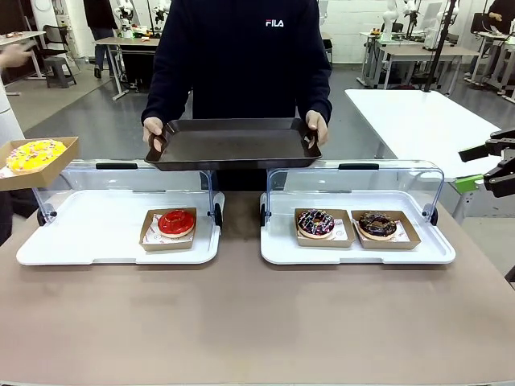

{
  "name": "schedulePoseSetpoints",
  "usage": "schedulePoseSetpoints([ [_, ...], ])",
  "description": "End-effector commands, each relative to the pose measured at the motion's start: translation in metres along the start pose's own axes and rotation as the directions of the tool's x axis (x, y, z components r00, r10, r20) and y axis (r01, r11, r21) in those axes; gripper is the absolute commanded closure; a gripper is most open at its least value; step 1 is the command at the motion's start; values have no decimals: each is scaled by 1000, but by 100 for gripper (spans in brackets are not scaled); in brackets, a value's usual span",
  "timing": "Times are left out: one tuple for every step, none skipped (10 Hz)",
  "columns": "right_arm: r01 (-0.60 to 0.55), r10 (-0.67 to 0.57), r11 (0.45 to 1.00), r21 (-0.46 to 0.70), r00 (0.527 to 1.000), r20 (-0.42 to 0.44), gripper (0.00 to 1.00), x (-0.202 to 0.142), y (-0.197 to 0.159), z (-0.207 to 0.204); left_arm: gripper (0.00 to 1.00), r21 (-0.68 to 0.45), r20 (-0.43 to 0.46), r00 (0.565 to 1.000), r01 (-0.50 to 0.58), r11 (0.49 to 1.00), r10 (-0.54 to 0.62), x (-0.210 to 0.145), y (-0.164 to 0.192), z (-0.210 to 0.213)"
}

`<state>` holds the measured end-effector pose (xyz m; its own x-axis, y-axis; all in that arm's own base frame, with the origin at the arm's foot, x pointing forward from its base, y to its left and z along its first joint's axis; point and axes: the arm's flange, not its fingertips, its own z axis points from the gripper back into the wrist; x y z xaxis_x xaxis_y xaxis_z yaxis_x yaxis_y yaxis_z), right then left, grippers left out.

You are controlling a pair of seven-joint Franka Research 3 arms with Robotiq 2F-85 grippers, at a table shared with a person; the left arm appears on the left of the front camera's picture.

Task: Provide the desired donut to the person.
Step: Place the picked Paper togo box onto the Handle tray extended by the person.

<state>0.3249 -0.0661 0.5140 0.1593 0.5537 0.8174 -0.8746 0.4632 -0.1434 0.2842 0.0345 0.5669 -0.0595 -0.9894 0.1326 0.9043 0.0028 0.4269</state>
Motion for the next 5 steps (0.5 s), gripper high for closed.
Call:
schedulePoseSetpoints([
  [-10, 10, 1000, 5, 999, 30, 0, 0, -2, -2, 100, 2, -22, 1000, -8, 1000, 8, 0, 1, 1],
  [-10, 10, 1000, 5, 999, 30, 0, 0, -2, -2, 100, 2, -22, 1000, -8, 1000, 8, 0, 1, 1],
  [-10, 10, 1000, 5, 999, 30, 0, 0, -2, -2, 100, 2, -22, 1000, -8, 1000, 8, 0, 1, 1],
  [-10, 10, 1000, 5, 999, 30, 0, 0, -2, -2, 100, 2, -22, 1000, -8, 1000, 8, 0, 1, 1],
  [-10, 10, 1000, 5, 999, 30, 0, 0, -2, -2, 100, 2, -22, 1000, -8, 1000, 8, 0, 1, 1],
])
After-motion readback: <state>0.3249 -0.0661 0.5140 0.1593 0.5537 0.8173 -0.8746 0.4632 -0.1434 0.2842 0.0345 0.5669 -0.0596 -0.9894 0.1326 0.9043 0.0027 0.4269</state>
